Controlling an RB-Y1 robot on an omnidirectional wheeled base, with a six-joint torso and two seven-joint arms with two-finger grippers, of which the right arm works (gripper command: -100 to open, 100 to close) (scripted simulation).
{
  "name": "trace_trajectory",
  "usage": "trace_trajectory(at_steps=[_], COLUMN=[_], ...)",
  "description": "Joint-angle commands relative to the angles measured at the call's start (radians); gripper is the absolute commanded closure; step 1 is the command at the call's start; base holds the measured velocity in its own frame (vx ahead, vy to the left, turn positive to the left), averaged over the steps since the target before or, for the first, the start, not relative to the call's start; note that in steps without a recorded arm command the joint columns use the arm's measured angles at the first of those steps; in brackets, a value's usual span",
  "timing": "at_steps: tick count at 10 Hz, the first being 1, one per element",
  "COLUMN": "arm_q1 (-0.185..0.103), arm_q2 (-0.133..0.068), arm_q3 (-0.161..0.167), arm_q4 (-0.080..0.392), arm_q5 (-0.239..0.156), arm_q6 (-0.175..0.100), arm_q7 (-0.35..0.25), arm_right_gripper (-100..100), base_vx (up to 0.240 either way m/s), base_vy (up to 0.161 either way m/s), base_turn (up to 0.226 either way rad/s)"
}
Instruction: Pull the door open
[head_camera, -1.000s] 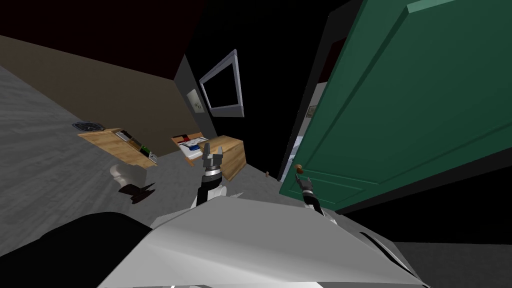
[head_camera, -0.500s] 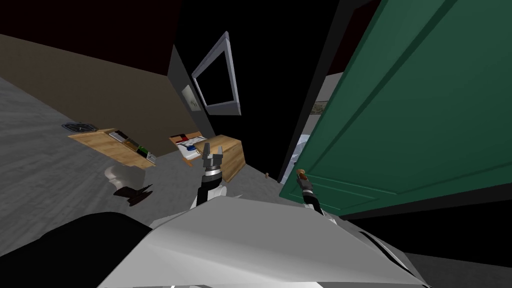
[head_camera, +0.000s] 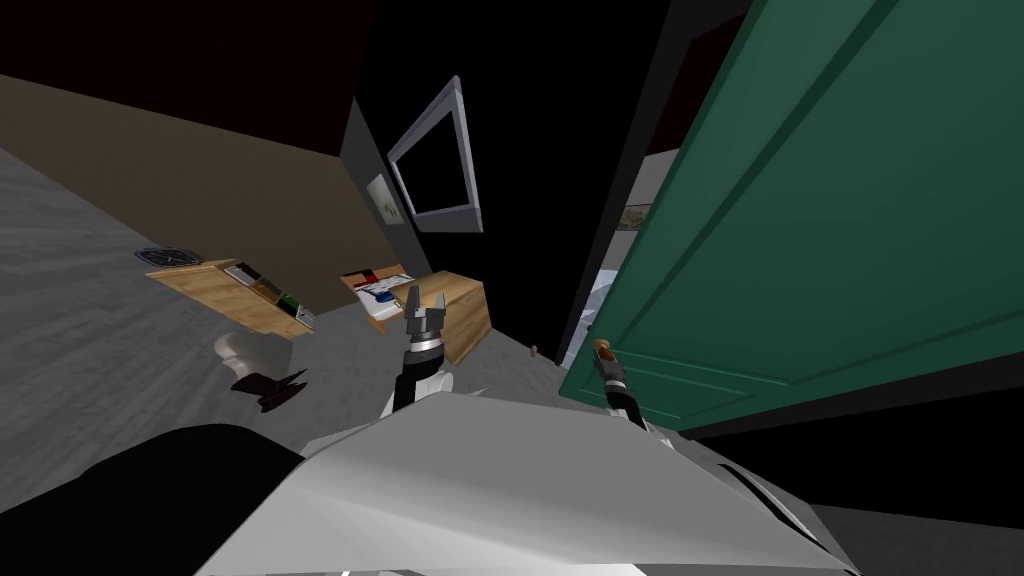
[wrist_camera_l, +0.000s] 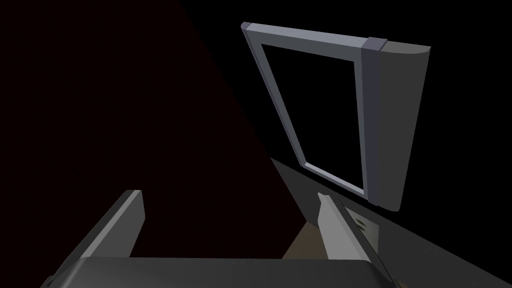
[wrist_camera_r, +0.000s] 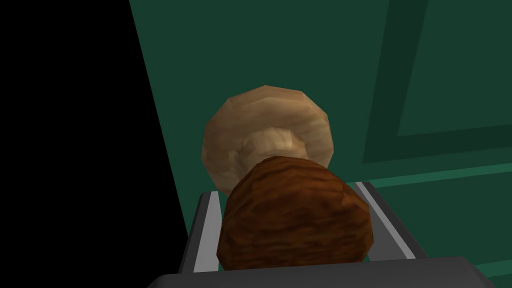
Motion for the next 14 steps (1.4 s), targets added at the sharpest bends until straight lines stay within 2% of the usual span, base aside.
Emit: trace_trajectory(at_steps=[1, 9, 10, 11, 12, 14], arm_q1=[0.006, 0.037, 0.048, 0.067, 0.067, 0.083], arm_q2=[-0.01, -0.067, -0.064, -0.08, -0.08, -0.1], arm_q3=[0.025, 0.162, 0.152, 0.177, 0.177, 0.2], arm_q4=[-0.005, -0.03, -0.046, -0.049, -0.049, -0.052], arm_q5=[0.016, 0.103, 0.096, 0.113, 0.113, 0.128], arm_q6=[-0.012, -0.078, -0.056, -0.086, -0.086, -0.121], arm_q7=[-0.025, -0.161, -0.146, -0.174, -0.174, -0.201], arm_right_gripper=[100, 100, 100, 100, 100, 100], base_vx=[-0.12, -0.228, -0.085, -0.155, -0.181, -0.17], base_vy=[-0.059, -0.085, -0.036, -0.072, -0.066, -0.065], base_turn=[0.07, 0.08, 0.024, 0.107, 0.075, 0.07])
